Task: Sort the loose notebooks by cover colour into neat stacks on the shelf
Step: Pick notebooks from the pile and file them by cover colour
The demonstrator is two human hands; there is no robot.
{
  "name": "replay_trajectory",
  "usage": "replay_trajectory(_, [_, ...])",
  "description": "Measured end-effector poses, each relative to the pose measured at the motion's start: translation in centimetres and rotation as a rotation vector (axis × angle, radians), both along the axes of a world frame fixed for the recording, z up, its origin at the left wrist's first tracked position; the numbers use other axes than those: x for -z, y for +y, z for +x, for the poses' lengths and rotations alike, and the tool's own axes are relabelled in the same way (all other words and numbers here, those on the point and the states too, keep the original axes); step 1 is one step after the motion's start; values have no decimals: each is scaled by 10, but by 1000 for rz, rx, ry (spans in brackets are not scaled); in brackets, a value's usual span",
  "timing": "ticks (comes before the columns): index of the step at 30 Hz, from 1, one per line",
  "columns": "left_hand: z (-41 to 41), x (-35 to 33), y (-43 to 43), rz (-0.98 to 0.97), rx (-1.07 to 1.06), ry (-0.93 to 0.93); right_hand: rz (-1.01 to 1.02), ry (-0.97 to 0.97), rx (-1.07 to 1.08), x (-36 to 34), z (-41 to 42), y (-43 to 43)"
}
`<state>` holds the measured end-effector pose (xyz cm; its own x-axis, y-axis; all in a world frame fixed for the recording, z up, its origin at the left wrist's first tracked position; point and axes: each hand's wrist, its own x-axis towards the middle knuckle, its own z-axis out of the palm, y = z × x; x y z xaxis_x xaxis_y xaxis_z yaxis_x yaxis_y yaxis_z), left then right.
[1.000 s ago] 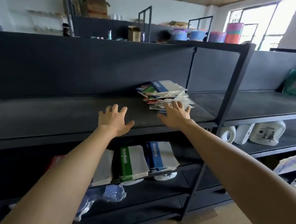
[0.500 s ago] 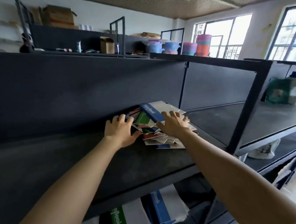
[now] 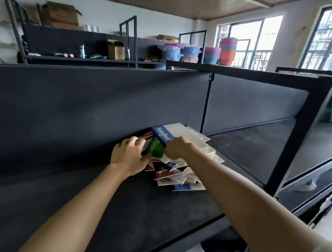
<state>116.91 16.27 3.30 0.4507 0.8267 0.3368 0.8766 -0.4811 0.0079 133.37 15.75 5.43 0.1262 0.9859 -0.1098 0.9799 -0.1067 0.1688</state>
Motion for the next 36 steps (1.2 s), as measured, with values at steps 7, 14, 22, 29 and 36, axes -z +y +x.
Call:
replay_trajectory(7, [9, -1, 9, 3, 47, -235, 109, -36, -104, 5, -8, 13])
replay_trajectory(14, [19, -13, 4, -599, 31, -731, 266, -177, -160, -17, -1, 0])
replay_trajectory(22, [29, -31, -3, -1253, -14, -1668, 163, 184, -294, -46, -60, -25])
replay_trajectory(29, [-23, -29, -7, -944, -321, -1469, 93, 264, -132, -36, -22, 26])
replay_trajectory(36, [-72, -28, -10, -813, -471, -1416, -221, 195, -220, -5, -34, 39])
